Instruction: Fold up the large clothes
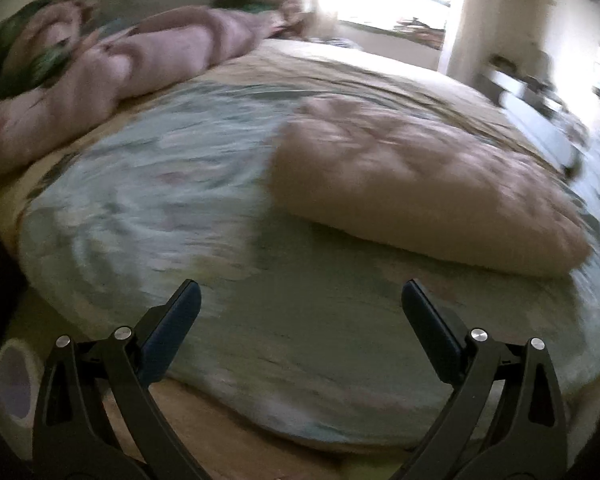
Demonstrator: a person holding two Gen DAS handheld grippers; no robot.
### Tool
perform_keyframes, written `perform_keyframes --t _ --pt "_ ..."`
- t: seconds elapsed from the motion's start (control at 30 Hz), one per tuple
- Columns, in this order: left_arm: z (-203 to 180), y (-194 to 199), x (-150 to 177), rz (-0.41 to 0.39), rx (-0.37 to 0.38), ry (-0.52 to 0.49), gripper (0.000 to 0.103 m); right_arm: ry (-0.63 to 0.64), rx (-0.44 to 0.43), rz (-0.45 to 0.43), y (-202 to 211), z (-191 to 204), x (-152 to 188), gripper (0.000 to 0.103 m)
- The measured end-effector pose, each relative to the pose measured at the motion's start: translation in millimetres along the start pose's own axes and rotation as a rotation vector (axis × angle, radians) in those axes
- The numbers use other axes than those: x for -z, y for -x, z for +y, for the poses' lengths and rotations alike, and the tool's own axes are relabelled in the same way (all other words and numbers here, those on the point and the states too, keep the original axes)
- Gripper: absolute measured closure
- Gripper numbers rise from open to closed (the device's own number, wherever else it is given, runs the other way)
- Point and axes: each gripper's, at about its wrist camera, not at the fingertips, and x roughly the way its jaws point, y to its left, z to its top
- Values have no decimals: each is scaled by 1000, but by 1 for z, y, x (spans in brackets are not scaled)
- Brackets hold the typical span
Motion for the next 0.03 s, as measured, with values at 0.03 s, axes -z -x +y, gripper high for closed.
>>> perform_keyframes --t 0.03 --pt "20 -11 -9 0 -49 26 9 -42 43 17 -6 -20 2 4"
